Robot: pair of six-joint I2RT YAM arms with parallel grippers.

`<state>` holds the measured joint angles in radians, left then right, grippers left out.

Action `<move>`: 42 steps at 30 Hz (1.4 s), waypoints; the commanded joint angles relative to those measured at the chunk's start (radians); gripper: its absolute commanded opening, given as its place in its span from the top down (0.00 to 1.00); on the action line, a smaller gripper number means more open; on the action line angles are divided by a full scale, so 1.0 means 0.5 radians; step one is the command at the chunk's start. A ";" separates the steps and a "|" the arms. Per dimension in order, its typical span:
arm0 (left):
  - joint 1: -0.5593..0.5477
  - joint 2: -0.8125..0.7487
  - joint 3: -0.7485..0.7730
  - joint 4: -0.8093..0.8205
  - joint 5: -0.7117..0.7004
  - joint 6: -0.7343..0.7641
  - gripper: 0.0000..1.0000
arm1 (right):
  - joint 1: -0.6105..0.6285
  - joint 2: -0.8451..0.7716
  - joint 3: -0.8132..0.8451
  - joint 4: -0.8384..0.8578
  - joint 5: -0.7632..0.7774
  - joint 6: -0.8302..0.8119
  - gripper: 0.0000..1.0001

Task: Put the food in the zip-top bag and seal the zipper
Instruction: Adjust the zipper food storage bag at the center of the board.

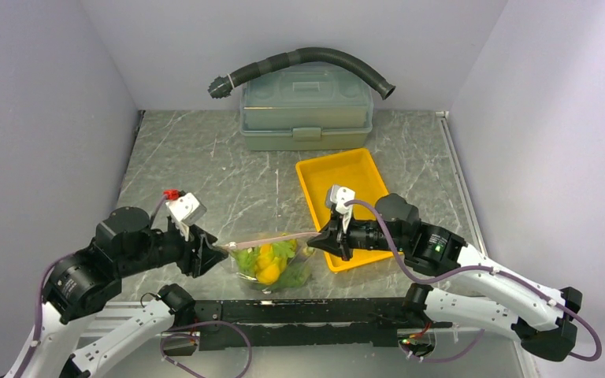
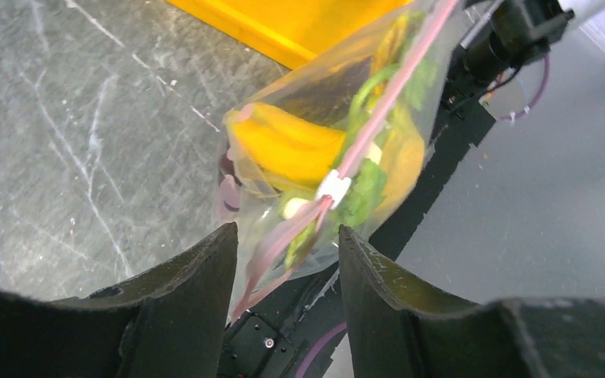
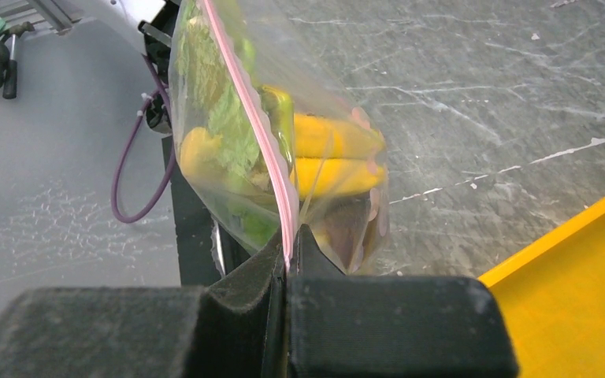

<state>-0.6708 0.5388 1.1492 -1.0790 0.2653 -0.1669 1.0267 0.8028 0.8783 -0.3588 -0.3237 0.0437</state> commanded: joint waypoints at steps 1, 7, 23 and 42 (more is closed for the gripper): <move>0.007 0.027 0.001 0.094 0.291 0.152 0.46 | 0.002 -0.047 0.019 0.115 -0.027 -0.023 1.00; 0.007 0.107 0.015 0.064 0.452 0.235 0.74 | 0.002 -0.017 0.072 0.098 0.001 -0.006 1.00; 0.007 0.227 0.196 0.041 0.607 0.279 1.00 | 0.002 0.113 0.506 -0.108 -0.002 -0.279 0.43; 0.007 0.340 0.343 0.045 0.792 0.393 1.00 | 0.133 0.877 1.160 -0.450 -0.535 -0.765 0.39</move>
<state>-0.6693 0.7132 1.2659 -1.1141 0.5934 -0.0170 1.0859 1.2057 1.3777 -0.5545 -0.5400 -0.2756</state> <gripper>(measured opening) 0.022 0.625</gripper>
